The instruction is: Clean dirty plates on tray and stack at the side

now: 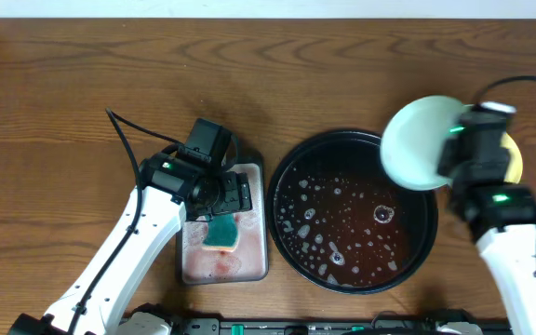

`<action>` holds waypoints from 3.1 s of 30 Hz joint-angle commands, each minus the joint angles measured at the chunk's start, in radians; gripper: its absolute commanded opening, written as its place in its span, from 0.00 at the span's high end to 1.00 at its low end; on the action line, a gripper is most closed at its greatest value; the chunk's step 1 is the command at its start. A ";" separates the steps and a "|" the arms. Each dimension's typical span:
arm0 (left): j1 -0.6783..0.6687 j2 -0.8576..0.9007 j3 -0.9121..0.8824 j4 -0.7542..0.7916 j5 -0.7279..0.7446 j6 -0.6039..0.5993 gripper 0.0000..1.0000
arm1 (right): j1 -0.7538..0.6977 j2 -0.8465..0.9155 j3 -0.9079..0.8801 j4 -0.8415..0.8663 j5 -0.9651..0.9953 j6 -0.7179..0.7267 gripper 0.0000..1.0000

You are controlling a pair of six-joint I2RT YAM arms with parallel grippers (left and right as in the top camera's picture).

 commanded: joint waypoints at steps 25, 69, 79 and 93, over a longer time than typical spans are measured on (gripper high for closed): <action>0.004 -0.002 0.016 -0.001 -0.003 0.009 0.15 | -0.605 0.194 0.027 0.100 -0.922 0.011 0.44; 0.004 -0.002 0.016 -0.001 -0.003 0.010 0.15 | 0.151 -1.030 -0.621 0.309 -0.574 -0.096 0.01; 0.004 -0.002 0.016 -0.001 -0.003 0.009 0.14 | 0.152 -1.146 -0.925 0.605 -0.570 -0.095 0.01; 0.004 -0.002 0.016 -0.001 -0.003 0.010 0.15 | 0.152 -1.146 -0.937 0.559 -0.566 -0.096 0.01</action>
